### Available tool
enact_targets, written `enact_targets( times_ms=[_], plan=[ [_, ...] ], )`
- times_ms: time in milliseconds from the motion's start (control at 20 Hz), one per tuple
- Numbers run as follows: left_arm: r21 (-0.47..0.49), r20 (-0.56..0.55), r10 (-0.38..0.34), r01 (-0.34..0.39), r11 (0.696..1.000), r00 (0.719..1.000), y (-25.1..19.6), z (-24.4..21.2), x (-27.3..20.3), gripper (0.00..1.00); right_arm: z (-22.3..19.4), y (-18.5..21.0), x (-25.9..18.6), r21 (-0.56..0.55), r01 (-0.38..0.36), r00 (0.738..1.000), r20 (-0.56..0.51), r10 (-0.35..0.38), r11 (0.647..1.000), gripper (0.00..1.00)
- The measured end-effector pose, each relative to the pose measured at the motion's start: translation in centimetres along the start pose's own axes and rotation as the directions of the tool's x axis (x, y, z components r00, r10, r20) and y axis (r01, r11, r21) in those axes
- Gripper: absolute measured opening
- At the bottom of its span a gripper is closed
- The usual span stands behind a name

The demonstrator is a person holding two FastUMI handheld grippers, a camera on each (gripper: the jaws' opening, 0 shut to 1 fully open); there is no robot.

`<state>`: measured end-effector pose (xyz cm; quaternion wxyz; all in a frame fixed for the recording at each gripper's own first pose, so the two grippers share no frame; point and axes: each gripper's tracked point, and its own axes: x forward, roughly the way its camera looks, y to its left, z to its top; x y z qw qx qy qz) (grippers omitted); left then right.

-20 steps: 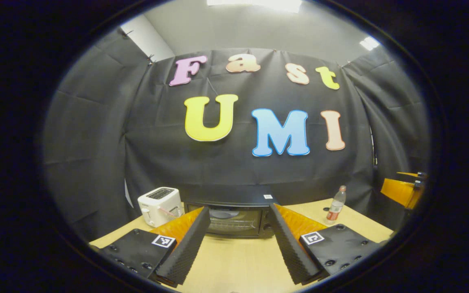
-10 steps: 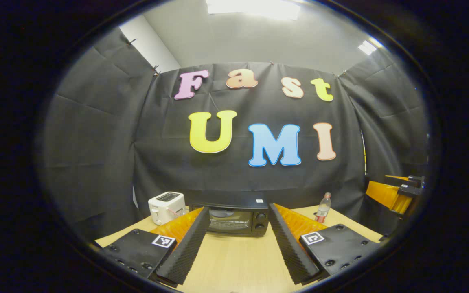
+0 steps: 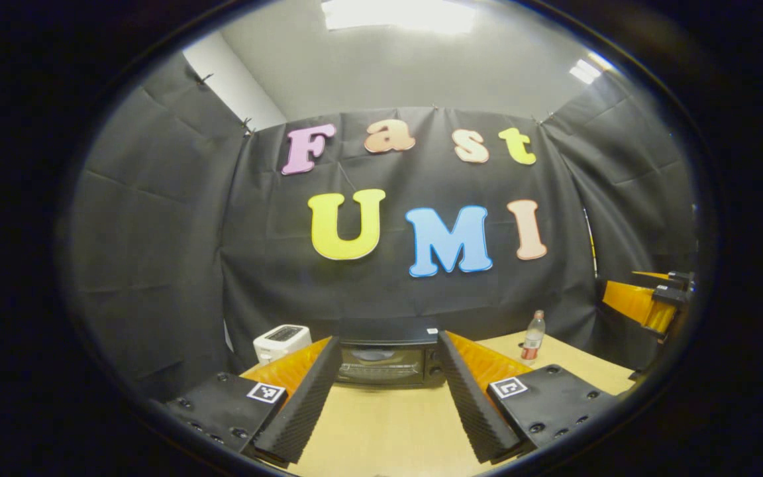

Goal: Open the electric oven with the left hand, put the food in, and close the electric oven.

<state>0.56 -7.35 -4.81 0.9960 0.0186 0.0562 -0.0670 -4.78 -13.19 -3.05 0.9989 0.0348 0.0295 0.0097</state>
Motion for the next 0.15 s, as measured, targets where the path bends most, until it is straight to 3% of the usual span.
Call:
enact_targets(
  times_ms=[150],
  plan=[
    [-0.002,0.017,0.008,-0.008,1.000,1.000,0.83,0.54,-0.51,1.00,0.85,0.89,0.17,-0.009,-0.013,1.000,0.023,0.013,1.000,0.98]
  ],
)
